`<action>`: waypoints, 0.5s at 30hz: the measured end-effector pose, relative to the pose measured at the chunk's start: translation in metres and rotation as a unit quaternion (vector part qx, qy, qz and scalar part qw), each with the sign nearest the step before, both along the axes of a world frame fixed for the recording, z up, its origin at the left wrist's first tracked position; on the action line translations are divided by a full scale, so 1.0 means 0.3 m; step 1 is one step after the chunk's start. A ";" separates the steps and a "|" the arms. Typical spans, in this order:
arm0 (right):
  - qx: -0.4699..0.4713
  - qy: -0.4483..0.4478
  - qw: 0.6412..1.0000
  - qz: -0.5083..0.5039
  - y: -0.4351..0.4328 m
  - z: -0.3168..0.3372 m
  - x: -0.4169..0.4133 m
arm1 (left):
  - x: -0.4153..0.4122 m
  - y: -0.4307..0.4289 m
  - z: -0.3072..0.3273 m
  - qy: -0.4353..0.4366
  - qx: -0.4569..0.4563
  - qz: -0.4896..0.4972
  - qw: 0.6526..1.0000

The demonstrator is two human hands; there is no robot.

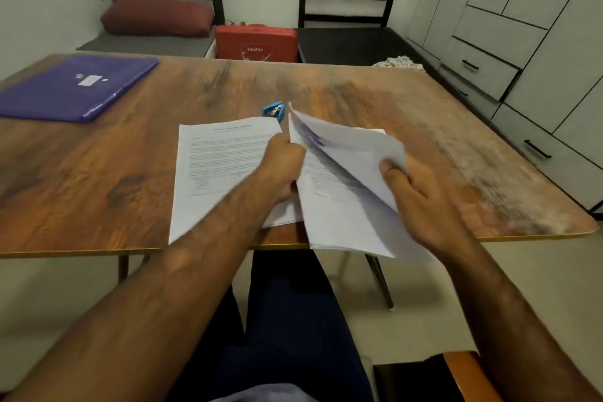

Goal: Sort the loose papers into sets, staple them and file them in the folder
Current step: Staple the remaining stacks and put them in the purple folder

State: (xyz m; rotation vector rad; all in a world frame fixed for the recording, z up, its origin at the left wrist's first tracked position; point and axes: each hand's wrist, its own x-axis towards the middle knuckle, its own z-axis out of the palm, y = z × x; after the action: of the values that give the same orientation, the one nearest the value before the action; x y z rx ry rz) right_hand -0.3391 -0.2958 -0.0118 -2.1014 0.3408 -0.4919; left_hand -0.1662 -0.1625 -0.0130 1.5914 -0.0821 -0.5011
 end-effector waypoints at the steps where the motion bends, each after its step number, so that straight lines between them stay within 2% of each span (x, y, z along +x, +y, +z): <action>1: -0.013 0.023 1.000 0.013 0.002 -0.010 0.002 | -0.009 -0.036 -0.001 0.040 -0.037 0.007 0.999; 4: -0.059 0.082 0.994 0.034 0.001 -0.042 0.016 | -0.026 -0.125 -0.008 0.118 -0.125 0.027 0.985; 6: -0.110 0.104 0.987 0.045 -0.014 -0.053 0.029 | -0.021 -0.166 -0.029 0.103 -0.118 0.029 0.987; 10: -0.173 0.169 0.962 0.129 -0.041 -0.018 0.059 | -0.001 -0.204 -0.066 0.027 -0.043 0.004 0.999; 13: -0.166 0.140 0.966 0.142 -0.046 0.028 0.101 | -0.006 -0.175 -0.030 -0.052 0.053 -0.025 0.997; 15: -0.168 0.133 0.967 0.136 -0.035 0.058 0.145 | 0.019 -0.142 -0.016 -0.114 0.143 -0.037 0.982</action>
State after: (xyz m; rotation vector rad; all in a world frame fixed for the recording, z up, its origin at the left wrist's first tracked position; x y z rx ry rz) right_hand -0.2957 -0.3064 0.0055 -2.5058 0.1194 -0.1063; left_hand -0.1605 -0.2049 -0.0178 1.9295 -0.2525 -0.3984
